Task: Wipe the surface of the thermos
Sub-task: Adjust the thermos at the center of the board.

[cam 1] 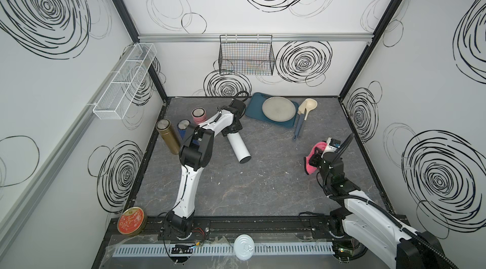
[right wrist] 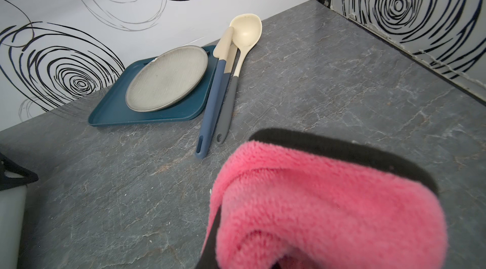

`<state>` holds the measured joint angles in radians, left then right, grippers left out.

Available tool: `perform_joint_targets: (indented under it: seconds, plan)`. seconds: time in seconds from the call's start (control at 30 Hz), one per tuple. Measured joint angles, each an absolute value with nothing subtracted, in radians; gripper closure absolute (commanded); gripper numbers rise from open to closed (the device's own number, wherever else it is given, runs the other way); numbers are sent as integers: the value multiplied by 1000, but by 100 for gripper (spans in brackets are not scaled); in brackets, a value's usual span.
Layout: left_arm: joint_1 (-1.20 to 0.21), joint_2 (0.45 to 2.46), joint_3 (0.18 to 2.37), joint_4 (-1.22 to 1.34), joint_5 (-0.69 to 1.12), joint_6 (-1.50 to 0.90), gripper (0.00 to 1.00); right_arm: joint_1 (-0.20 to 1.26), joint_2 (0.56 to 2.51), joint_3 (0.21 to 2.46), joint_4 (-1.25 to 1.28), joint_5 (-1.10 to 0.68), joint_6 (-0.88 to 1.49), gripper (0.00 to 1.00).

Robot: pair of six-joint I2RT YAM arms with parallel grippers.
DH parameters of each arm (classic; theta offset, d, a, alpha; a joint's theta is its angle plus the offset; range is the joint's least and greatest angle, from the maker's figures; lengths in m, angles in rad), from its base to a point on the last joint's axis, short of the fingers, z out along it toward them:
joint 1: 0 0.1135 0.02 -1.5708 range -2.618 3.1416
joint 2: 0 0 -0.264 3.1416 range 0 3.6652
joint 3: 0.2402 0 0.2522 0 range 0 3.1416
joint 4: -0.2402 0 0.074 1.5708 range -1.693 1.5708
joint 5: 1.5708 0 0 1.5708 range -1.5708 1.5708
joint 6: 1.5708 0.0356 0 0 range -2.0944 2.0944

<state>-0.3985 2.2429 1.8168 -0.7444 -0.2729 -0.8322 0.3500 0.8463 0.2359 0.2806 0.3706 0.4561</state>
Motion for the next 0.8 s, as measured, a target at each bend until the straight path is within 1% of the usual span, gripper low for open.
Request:
perform_joint_targets:
  seconds: [0.1, 0.2, 0.27, 0.37, 0.4, 0.47, 0.57, 0.63, 0.7, 0.8]
  plan:
    - [-449, 2122, 1748, -680, -334, -768, 100, 350, 844, 236, 281, 371, 456, 100]
    - [-552, 1899, 1602, -533, -411, -674, 100, 350, 820, 236, 281, 362, 454, 100]
    - [-646, 1705, 1450, -364, -450, -603, 100, 350, 783, 236, 281, 315, 448, 100]
    - [-754, 1470, 1205, -66, -440, -497, 100, 377, 709, 229, 304, 216, 427, 100]
    - [-768, 1418, 1128, 26, -428, -467, 100, 409, 679, 224, 323, 186, 412, 100]
    - [-777, 1322, 910, 293, -388, -377, 100, 522, 625, 209, 369, 145, 366, 100]
    - [-773, 1290, 649, 576, -336, -277, 100, 735, 596, 184, 457, 109, 273, 100]
    - [-766, 1293, 554, 627, -310, -239, 100, 844, 606, 165, 513, 97, 221, 100]
    - [-759, 1295, 514, 656, -268, -208, 100, 905, 629, 145, 554, 89, 183, 100]
    - [-751, 1303, 471, 843, -171, -154, 100, 950, 696, 131, 598, 83, 151, 100]
